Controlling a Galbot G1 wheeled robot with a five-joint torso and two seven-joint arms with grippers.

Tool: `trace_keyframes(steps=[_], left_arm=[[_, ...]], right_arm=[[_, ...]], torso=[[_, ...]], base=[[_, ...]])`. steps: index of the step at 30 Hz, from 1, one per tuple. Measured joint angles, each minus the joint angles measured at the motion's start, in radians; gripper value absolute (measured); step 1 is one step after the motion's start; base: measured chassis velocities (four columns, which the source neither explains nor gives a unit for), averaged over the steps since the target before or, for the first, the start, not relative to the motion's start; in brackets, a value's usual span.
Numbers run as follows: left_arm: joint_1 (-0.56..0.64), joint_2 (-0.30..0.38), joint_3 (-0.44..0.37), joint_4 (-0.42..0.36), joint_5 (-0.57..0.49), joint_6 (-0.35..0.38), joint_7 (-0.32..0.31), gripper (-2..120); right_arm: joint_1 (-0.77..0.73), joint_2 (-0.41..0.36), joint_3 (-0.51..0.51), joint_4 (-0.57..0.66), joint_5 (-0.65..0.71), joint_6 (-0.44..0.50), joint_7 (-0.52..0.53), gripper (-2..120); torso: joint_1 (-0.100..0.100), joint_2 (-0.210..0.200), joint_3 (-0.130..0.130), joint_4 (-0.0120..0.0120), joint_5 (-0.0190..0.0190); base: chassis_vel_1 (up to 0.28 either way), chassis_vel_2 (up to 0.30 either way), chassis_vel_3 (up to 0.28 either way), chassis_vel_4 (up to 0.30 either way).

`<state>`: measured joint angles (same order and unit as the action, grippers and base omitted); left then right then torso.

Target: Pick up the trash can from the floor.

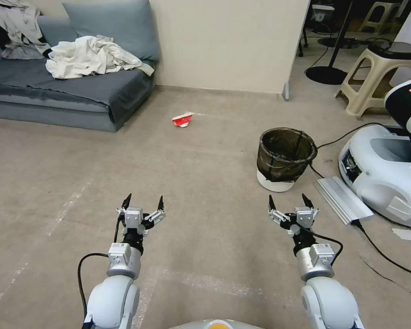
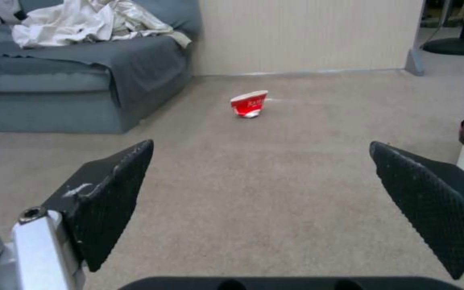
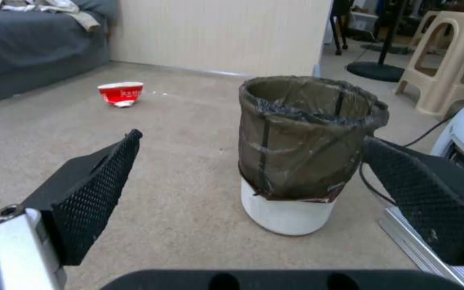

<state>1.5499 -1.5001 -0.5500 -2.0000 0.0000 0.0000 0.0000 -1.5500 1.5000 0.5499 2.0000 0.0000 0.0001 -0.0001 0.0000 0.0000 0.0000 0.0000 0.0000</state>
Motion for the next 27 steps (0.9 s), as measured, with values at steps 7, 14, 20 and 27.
trace_keyframes(steps=[7, 14, 20, 27], left_arm=[[0.0, 0.0, 0.0, 0.0, 0.0, 0.0, 0.0, 100], [0.0, 0.0, 0.0, 0.0, 0.0, 0.0, 0.0, 100], [0.003, 0.0, -0.001, -0.007, -0.002, 0.003, 0.0, 100], [0.007, -0.001, -0.004, -0.016, -0.006, 0.009, 0.001, 100]], right_arm=[[0.0, 0.0, 0.0, 0.0, 0.0, 0.0, 0.0, 100], [0.0, 0.0, 0.0, 0.0, 0.0, 0.0, 0.0, 100], [0.0, 0.0, 0.0, 0.0, 0.0, 0.0, 0.0, 100], [-0.004, 0.002, 0.001, 0.007, 0.001, -0.004, 0.0, 100]], torso=[[0.0, 0.0, 0.0, 0.0, 0.0], [0.0, 0.0, 0.0, 0.0, 0.0], [0.0, 0.0, 0.0, 0.0, 0.0002], [0.0, 0.0, 0.0, -0.0001, -0.0001]], base=[[0.0, 0.0, 0.0, 0.0], [0.0, 0.0, 0.0, 0.0], [0.0, 0.0, 0.0, 0.0], [0.0, 0.0, 0.0, 0.0]])
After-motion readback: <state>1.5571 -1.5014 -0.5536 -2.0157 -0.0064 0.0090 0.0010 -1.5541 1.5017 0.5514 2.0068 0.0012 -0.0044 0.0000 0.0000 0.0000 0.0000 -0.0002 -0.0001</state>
